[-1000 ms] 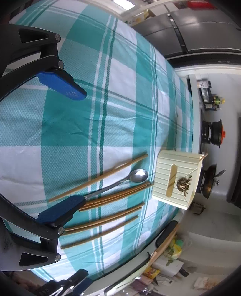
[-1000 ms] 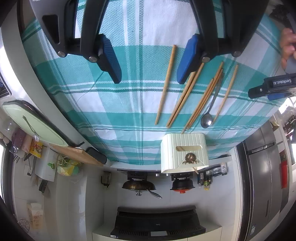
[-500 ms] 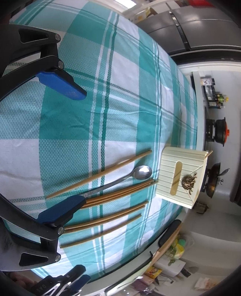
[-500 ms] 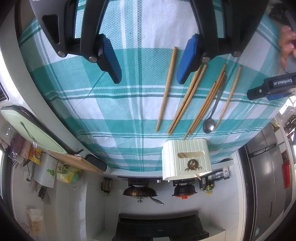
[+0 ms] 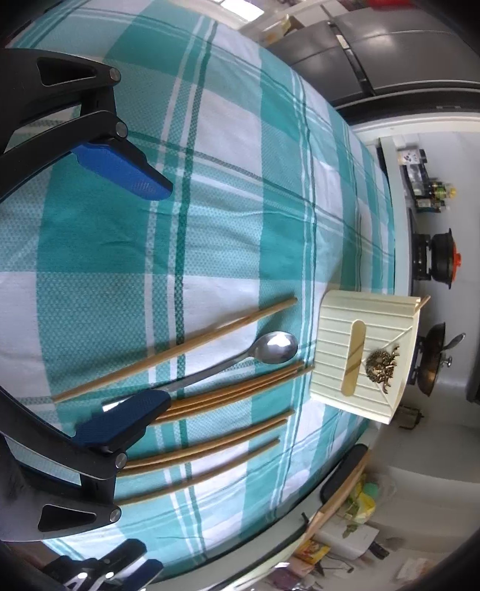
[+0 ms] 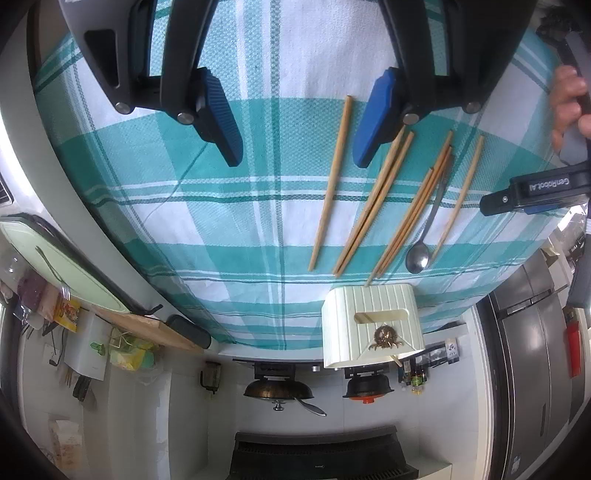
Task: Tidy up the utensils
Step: 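Close the left tool on a wooden chopstick while the right tool grasps another chopstick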
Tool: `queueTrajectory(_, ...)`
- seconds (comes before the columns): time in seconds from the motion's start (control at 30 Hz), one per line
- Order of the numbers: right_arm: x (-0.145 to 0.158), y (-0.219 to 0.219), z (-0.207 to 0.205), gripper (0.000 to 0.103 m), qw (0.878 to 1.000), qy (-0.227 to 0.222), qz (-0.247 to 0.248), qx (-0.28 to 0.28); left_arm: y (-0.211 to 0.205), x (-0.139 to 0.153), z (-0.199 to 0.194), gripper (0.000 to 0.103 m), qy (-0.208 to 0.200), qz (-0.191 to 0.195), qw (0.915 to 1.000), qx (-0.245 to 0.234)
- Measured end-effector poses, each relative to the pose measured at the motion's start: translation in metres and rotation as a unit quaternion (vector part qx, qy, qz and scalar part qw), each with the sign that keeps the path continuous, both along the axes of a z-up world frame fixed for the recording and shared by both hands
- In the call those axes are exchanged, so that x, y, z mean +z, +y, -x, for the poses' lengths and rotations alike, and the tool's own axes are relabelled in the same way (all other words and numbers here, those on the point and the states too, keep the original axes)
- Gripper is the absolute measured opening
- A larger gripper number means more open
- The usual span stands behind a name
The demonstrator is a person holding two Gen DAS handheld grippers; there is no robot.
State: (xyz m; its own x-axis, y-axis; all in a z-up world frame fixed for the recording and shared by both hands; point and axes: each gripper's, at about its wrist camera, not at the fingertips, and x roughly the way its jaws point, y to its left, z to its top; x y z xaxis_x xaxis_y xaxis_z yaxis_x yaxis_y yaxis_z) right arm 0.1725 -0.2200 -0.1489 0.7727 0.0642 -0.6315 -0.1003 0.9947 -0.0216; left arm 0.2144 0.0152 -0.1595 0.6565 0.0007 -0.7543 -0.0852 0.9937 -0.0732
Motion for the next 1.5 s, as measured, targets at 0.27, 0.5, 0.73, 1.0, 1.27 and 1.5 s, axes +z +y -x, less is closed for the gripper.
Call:
queueTrajectory(0.27, 0.001, -0.002, -0.01, 0.063, 1.0, 0.012, -0.009, 0.004, -0.006, -0.023, -0.029, 0.102, 0.041, -0.045, 0.9981, 0.004)
queueTrajectory(0.5, -0.006, 0.003, -0.048, 0.063, 0.998, 0.057, -0.02, 0.025, 0.001, -0.023, -0.032, 0.103, 0.047, -0.047, 0.9977, -0.011)
queueTrajectory(0.73, -0.029, 0.013, -0.082, 0.05, 0.993, 0.111, 0.001, 0.045, 0.014, -0.024, -0.038, 0.103, 0.058, -0.044, 0.9972, -0.015)
queueTrajectory(1.0, -0.03, 0.019, -0.1, 0.049, 0.992, 0.114, 0.019, 0.058, 0.016, -0.021, -0.071, 0.102, 0.075, -0.031, 0.9948, -0.06)
queueTrajectory(1.27, -0.029, 0.024, -0.14, 0.049, 0.991, 0.113, 0.024, 0.063, 0.015, -0.024, -0.101, 0.1, 0.085, -0.021, 0.9928, -0.082)
queueTrajectory(1.5, -0.028, 0.033, -0.183, 0.047, 0.99, 0.12, 0.025, 0.073, 0.011, -0.023, -0.121, 0.097, 0.094, -0.028, 0.9897, -0.104)
